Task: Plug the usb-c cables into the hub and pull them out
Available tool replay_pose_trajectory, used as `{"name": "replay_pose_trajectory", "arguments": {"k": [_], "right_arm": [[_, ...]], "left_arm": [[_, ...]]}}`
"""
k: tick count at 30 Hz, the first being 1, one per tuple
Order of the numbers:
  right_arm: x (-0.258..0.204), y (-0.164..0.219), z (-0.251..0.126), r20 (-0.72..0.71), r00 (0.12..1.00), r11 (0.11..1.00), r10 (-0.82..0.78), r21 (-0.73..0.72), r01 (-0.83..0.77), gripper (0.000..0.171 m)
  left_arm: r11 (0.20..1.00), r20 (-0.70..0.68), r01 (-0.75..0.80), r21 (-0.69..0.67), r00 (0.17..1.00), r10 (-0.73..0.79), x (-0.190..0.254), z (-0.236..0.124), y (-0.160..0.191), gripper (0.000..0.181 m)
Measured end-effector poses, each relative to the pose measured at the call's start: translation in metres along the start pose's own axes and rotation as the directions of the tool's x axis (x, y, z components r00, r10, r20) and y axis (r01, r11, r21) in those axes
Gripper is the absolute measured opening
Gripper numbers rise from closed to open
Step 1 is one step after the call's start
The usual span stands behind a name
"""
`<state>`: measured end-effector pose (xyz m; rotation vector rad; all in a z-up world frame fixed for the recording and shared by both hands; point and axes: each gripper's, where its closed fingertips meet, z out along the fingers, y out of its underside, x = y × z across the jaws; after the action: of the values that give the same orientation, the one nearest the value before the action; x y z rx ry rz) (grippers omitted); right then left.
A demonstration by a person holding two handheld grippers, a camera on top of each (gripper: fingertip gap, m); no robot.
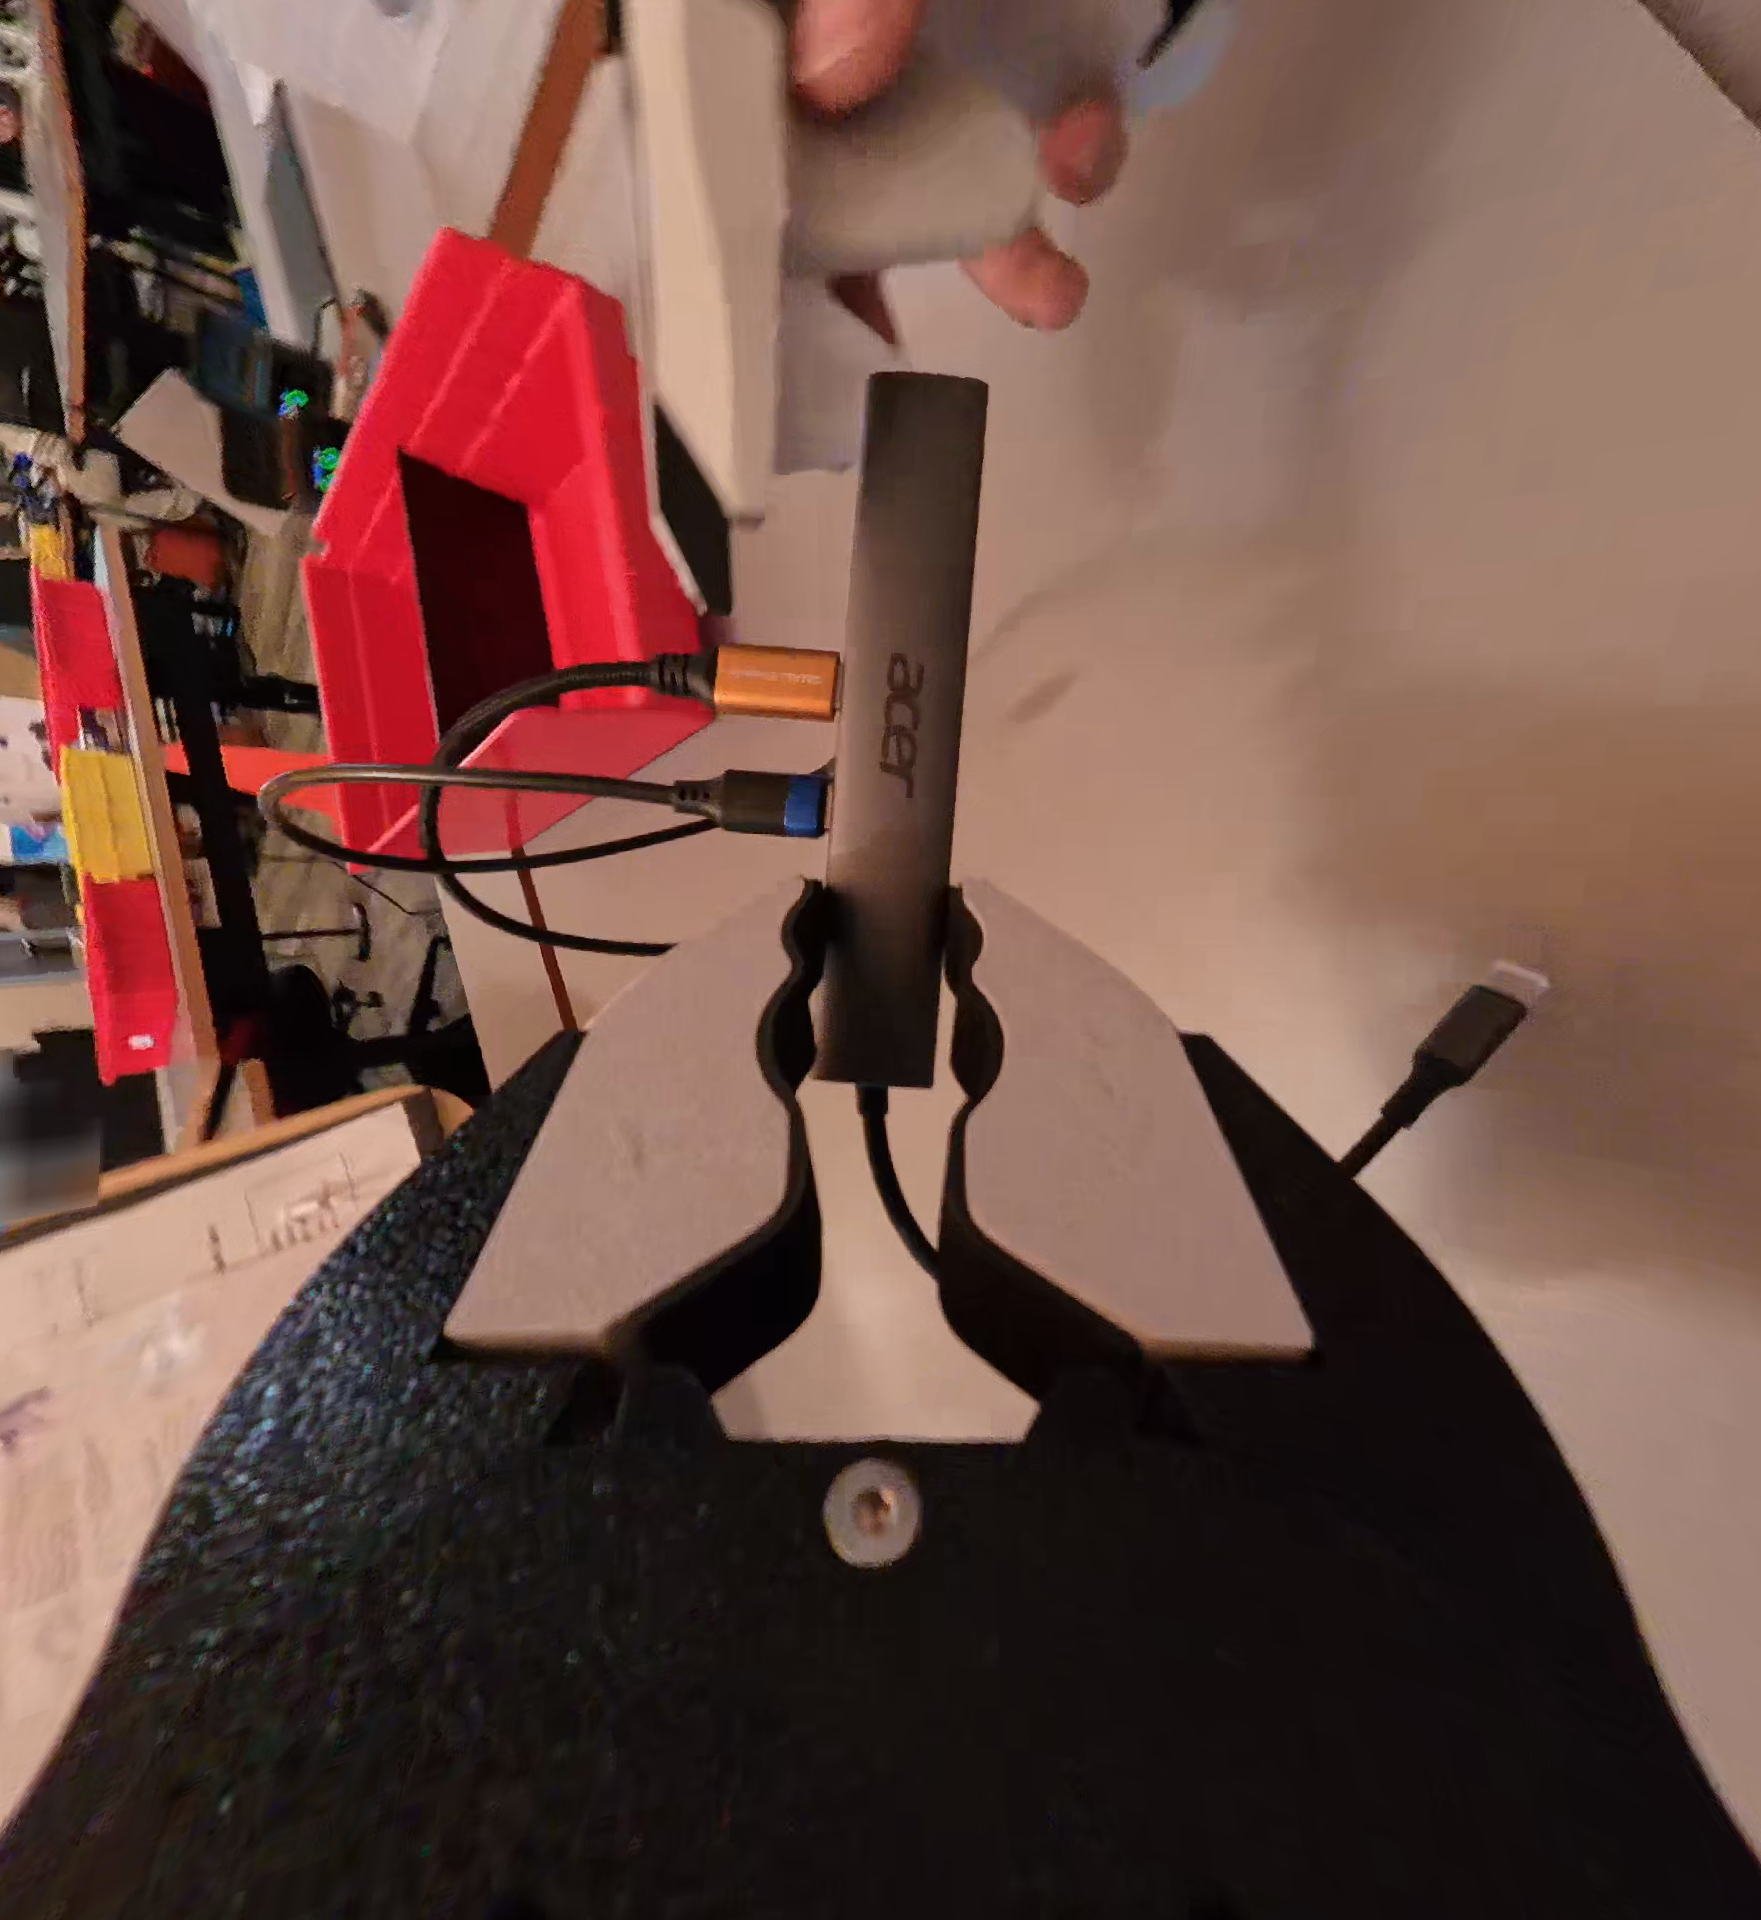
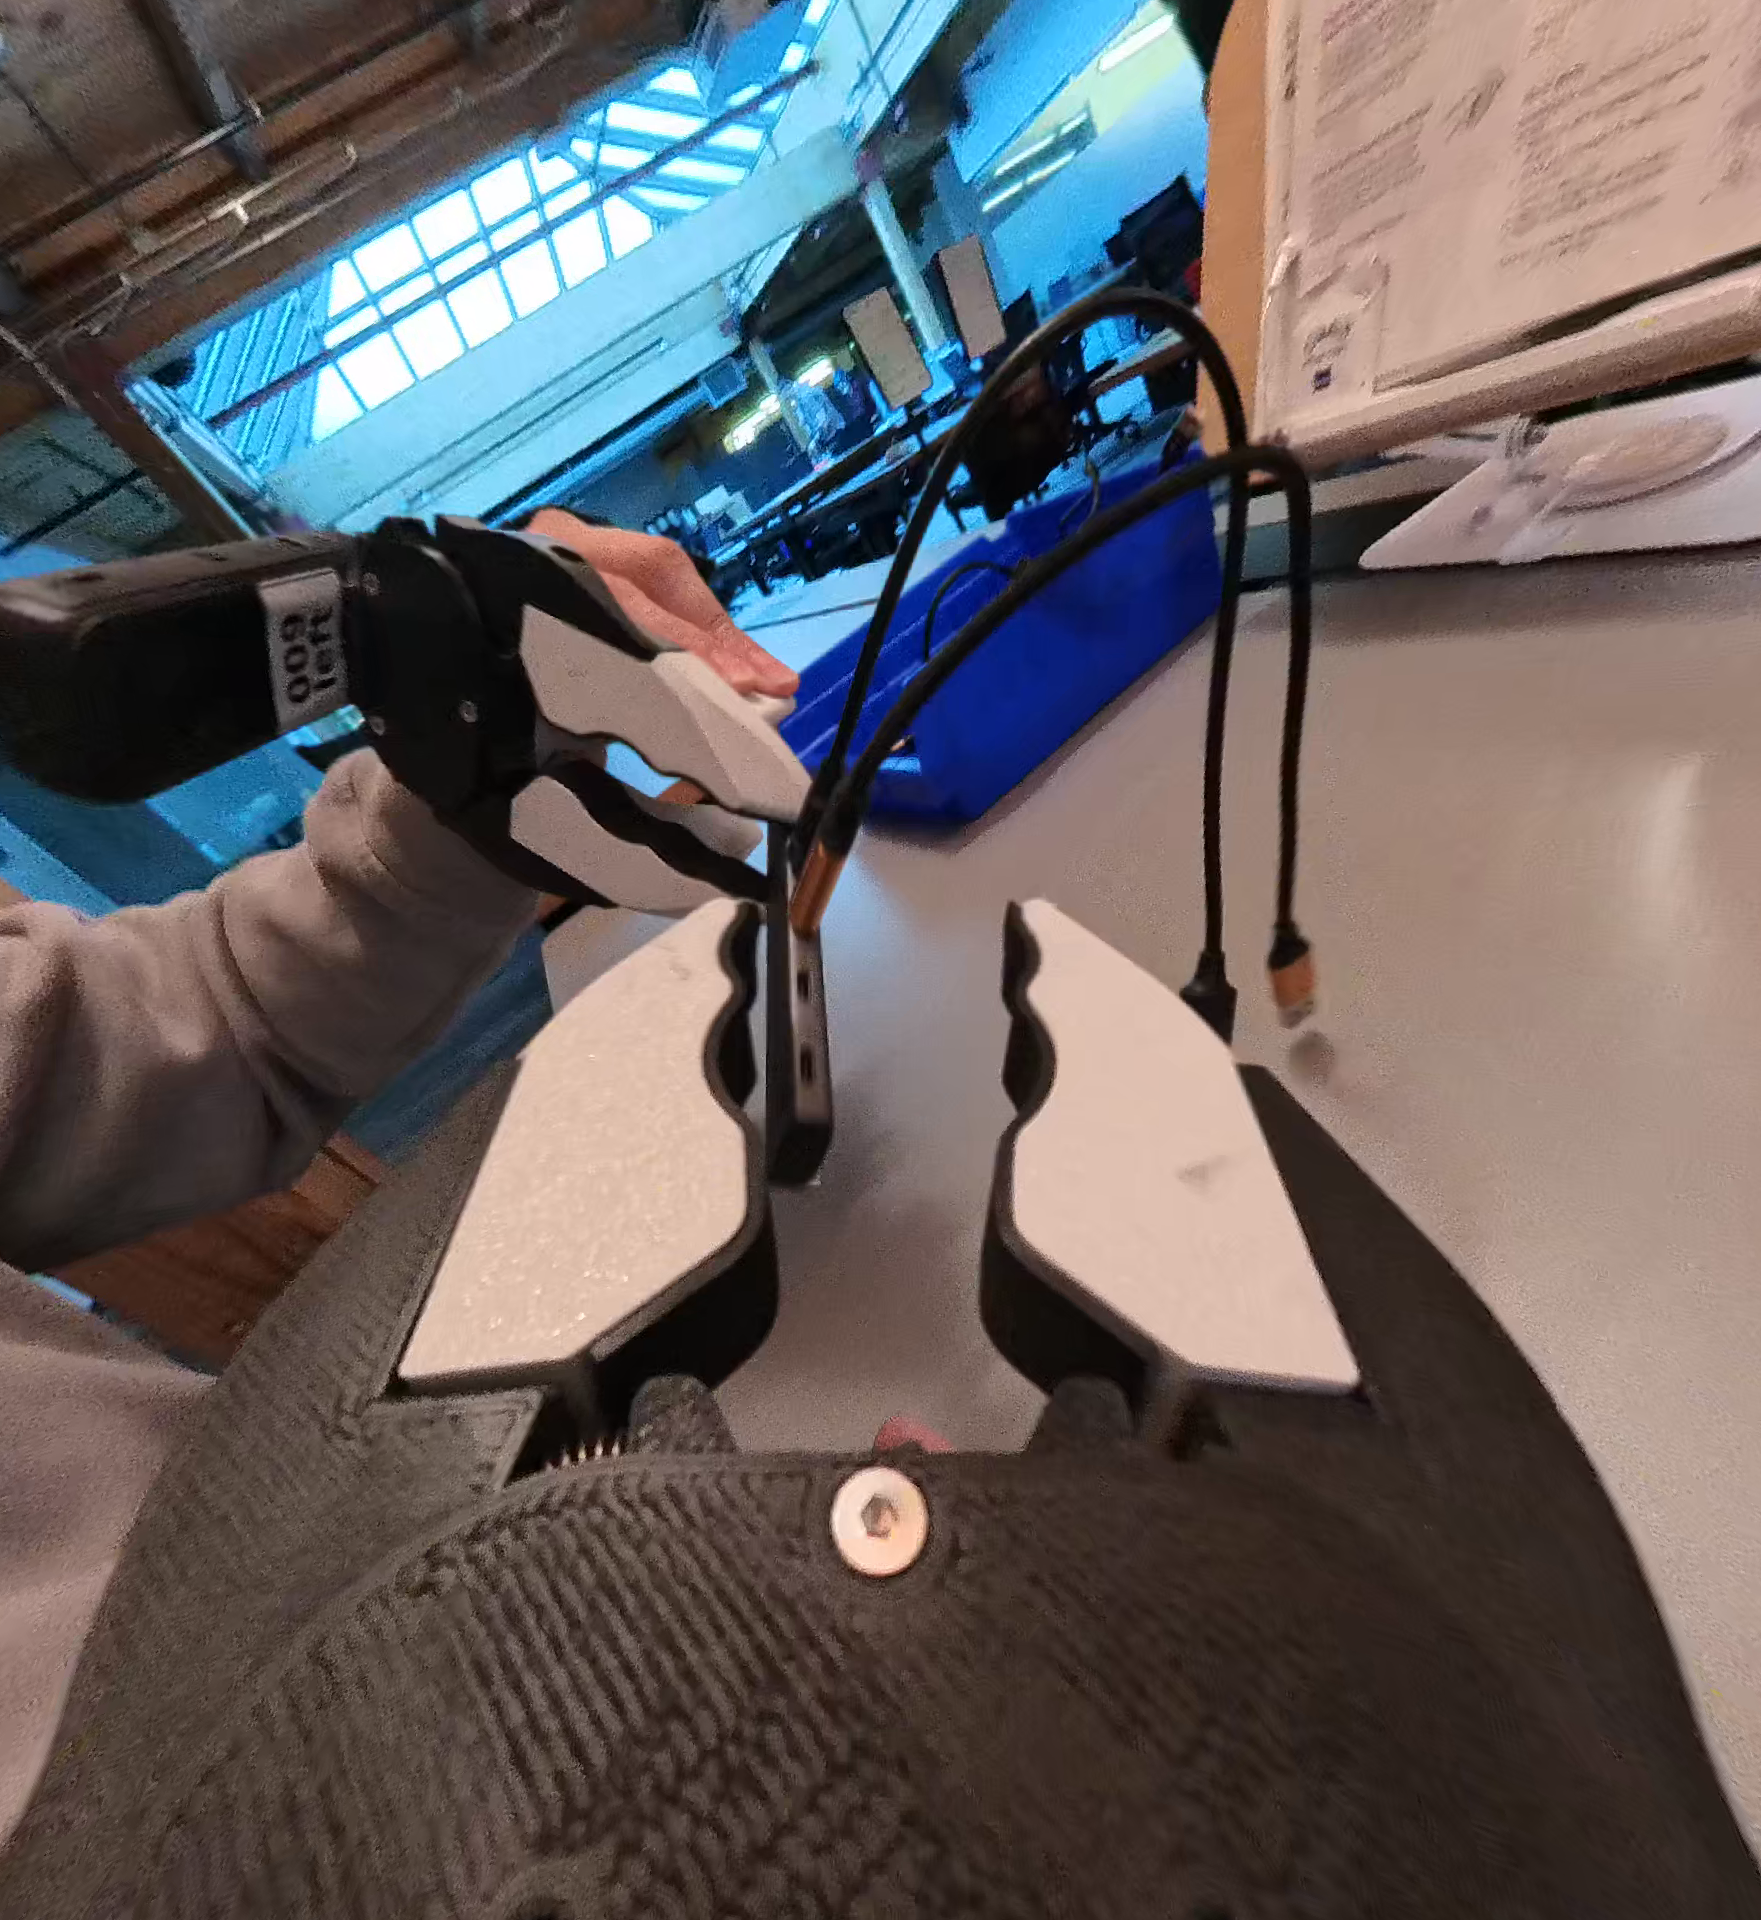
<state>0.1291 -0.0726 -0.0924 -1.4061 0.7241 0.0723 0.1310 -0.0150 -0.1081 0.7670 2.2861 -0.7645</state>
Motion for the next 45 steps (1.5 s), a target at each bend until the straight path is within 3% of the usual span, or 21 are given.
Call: {"name": "replay_pose_trajectory", "arguments": {"k": [6, 9, 12, 14, 16, 17, 18, 19, 21, 22, 24, 25, 28, 31, 33, 36, 38, 39, 41, 43, 45], "right_arm": [[-0.015, 0.027, 0.015, 0.146, 0.989, 0.993, 0.006, -0.117, 0.011, 0.01], [-0.022, 0.026, 0.018, 0.206, 0.978, 0.995, 0.016, -0.097, 0.004, 0.008], [-0.028, 0.008, 0.018, 0.265, 0.959, 0.994, 0.098, 0.019, -0.107, 0.007], [-0.028, -0.009, 0.015, 0.299, 0.941, 0.974, 0.158, 0.111, -0.199, 0.008], [-0.027, -0.028, 0.007, 0.318, 0.926, 0.931, 0.202, 0.233, -0.283, 0.008], [-0.027, -0.038, 0.003, 0.335, 0.915, 0.899, 0.226, 0.289, -0.329, 0.008], [-0.024, -0.046, -0.001, 0.342, 0.906, 0.86, 0.25, 0.352, -0.37, 0.007], [-0.018, -0.053, -0.006, 0.331, 0.903, 0.812, 0.275, 0.422, -0.402, 0.008], [-0.014, -0.056, -0.008, 0.356, 0.878, 0.75, 0.321, 0.47, -0.465, 0.007], [-0.015, -0.055, -0.007, 0.371, 0.868, 0.733, 0.33, 0.479, -0.483, 0.008], [-0.019, -0.049, 0.0, 0.369, 0.87, 0.729, 0.326, 0.488, -0.48, 0.008], [-0.024, -0.045, 0.005, 0.379, 0.871, 0.746, 0.312, 0.47, -0.472, 0.008], [-0.031, -0.039, 0.013, 0.369, 0.877, 0.757, 0.306, 0.465, -0.46, 0.008], [-0.034, -0.037, 0.016, 0.331, 0.905, 0.795, 0.268, 0.455, -0.401, 0.008], [-0.036, -0.037, 0.015, 0.325, 0.911, 0.8, 0.255, 0.457, -0.388, 0.008], [-0.028, -0.034, 0.013, 0.249, 0.933, 0.832, 0.258, 0.433, -0.346, 0.008], [-0.017, -0.029, 0.01, 0.091, 0.978, 0.913, 0.185, 0.353, -0.206, 0.038], [-0.015, -0.028, 0.005, 0.017, 0.995, 0.952, 0.103, 0.287, -0.104, 0.05], [-0.033, -0.029, -0.004, -0.029, 0.983, 0.975, -0.184, 0.121, 0.186, 0.042], [-0.05, -0.041, -0.006, -0.085, 0.905, 0.905, -0.418, 0.047, 0.422, 0.038], [-0.059, -0.059, 0.001, -0.148, 0.822, 0.827, -0.55, 0.039, 0.561, 0.032]], "left_arm": [[0.971, -0.083, -0.23, -0.069, 0.971, 0.225, 0.02, 0.006, -0.01, 0.021], [0.975, -0.091, -0.22, -0.039, 0.972, 0.216, 0.02, 0.004, -0.008, 0.021], [0.994, -0.023, -0.099, 0.052, 0.995, 0.1, 0.01, -0.001, -0.012, 0.025], [0.991, 0.099, 0.016, 0.129, 0.995, -0.029, -0.007, -0.008, -0.015, 0.028], [0.956, 0.247, 0.185, 0.228, 0.939, -0.241, -0.031, -0.023, -0.013, 0.042], [0.902, 0.306, 0.293, 0.318, 0.868, -0.39, -0.043, -0.035, -0.012, 0.053], [0.798, 0.34, 0.412, 0.44, 0.746, -0.572, -0.054, -0.05, -0.011, 0.058], [0.634, 0.303, 0.516, 0.576, 0.586, -0.752, -0.06, -0.064, -0.009, 0.056], [0.205, 0.087, 0.608, 0.767, 0.218, -0.972, -0.055, -0.08, 0.001, 0.051], [0.01, -0.047, 0.597, 0.802, 0.079, -0.996, -0.046, -0.08, 0.004, 0.049], [-0.287, -0.298, 0.577, 0.764, -0.078, -0.951, -0.027, -0.063, -0.001, 0.042], [-0.383, -0.388, 0.591, 0.71, -0.125, -0.913, -0.019, -0.05, -0.005, 0.042], [-0.564, -0.588, 0.598, 0.569, -0.182, -0.788, -0.01, -0.026, -0.02, 0.044], [-0.572, -0.64, 0.611, 0.547, -0.136, -0.756, -0.017, -0.022, -0.03, 0.041], [-0.549, -0.654, 0.617, 0.564, -0.071, -0.753, -0.025, -0.026, -0.033, 0.013], [-0.514, -0.674, 0.654, 0.555, -0.009, -0.739, -0.03, -0.026, -0.035, 0.008], [-0.445, -0.609, 0.703, 0.555, -0.021, -0.793, -0.032, -0.022, -0.02, 0.009], [-0.395, -0.567, 0.739, 0.546, -0.021, -0.823, -0.032, -0.021, -0.01, 0.009], [-0.237, -0.457, 0.83, 0.505, 0.024, -0.889, -0.03, -0.018, 0.007, 0.009], [-0.041, -0.356, 0.899, 0.436, 0.131, -0.925, -0.026, -0.015, 0.013, 0.009], [0.128, -0.29, 0.917, 0.377, 0.248, -0.925, -0.026, -0.012, 0.008, 0.009]]}}
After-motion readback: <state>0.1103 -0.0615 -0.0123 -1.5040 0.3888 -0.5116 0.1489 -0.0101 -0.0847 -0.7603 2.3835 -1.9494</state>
